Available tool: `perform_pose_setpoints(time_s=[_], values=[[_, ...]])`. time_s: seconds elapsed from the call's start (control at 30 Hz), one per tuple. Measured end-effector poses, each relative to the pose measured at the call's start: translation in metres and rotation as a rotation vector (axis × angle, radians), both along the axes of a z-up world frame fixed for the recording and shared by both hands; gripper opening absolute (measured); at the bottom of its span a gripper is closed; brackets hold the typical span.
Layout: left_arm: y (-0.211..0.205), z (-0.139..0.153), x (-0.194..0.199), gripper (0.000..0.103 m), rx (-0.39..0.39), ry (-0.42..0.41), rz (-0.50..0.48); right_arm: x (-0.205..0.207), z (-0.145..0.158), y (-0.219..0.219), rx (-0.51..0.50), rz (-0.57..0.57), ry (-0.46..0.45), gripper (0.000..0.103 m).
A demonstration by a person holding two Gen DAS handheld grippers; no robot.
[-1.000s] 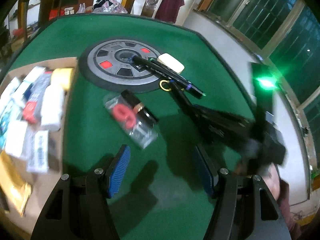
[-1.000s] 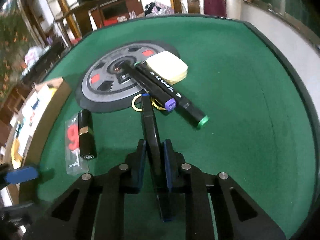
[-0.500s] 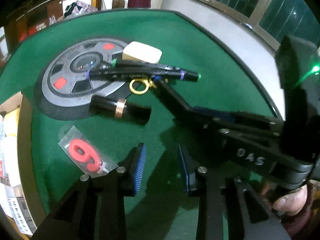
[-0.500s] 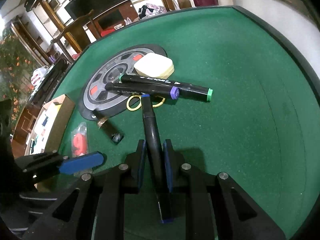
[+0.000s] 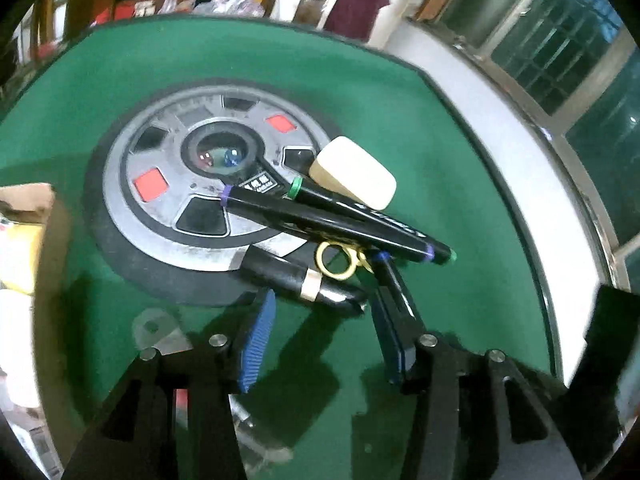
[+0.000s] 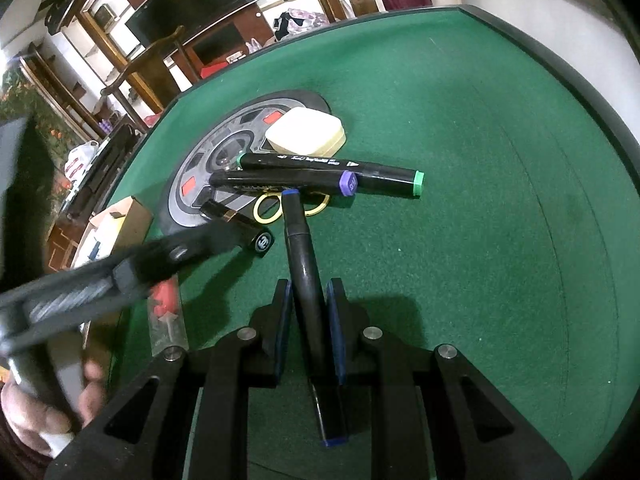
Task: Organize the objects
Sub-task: 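Grasp a black marker with the right tool while the left tool reaches for the marker bundle, then grasp the black gold-banded tube with the left tool while the right tool holds the marker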
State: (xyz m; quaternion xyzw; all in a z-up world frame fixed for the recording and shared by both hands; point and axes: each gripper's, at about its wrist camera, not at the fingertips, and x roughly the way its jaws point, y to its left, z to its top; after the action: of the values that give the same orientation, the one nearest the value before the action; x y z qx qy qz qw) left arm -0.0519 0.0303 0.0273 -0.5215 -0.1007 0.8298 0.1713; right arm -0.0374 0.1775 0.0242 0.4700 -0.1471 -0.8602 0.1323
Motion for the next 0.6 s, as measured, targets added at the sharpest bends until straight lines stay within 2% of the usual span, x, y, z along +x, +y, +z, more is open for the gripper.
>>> perform_pose_setpoints(time_s=[0.03,0.07,0.13,0.2,0.27,0.33,0.4,0.53,0.6], values=[[0.002,0.002,-0.001,0.044,0.006,0.03,0.002,0.0,0.0,0.0,0.0,0.0,0.0,0.015],[0.008,0.001,-0.002,0.044,-0.043,0.034,0.001,-0.001,0.0,0.001,-0.003,0.0,0.0,0.016],[0.011,0.001,-0.002,0.043,-0.07,0.046,-0.003,-0.001,0.0,0.001,-0.007,-0.001,-0.001,0.016],[0.014,0.003,0.0,0.034,-0.093,0.052,-0.035,-0.002,-0.001,0.002,-0.01,-0.002,-0.001,0.016],[0.013,0.011,0.008,0.018,-0.128,0.061,-0.064,-0.002,-0.001,0.002,-0.009,-0.003,-0.001,0.016],[0.014,0.015,0.014,0.014,-0.19,0.079,-0.086,-0.001,-0.001,0.002,-0.004,-0.003,0.0,0.016],[0.012,0.016,0.019,0.013,-0.236,0.09,-0.092,-0.001,-0.001,0.001,0.001,-0.003,0.001,0.016],[0.011,0.016,0.017,0.014,-0.232,0.088,-0.085,0.0,-0.001,0.001,0.002,-0.005,0.003,0.016],[0.017,0.015,0.015,0.017,-0.258,0.104,-0.099,0.0,0.0,0.0,0.002,-0.005,0.004,0.016]])
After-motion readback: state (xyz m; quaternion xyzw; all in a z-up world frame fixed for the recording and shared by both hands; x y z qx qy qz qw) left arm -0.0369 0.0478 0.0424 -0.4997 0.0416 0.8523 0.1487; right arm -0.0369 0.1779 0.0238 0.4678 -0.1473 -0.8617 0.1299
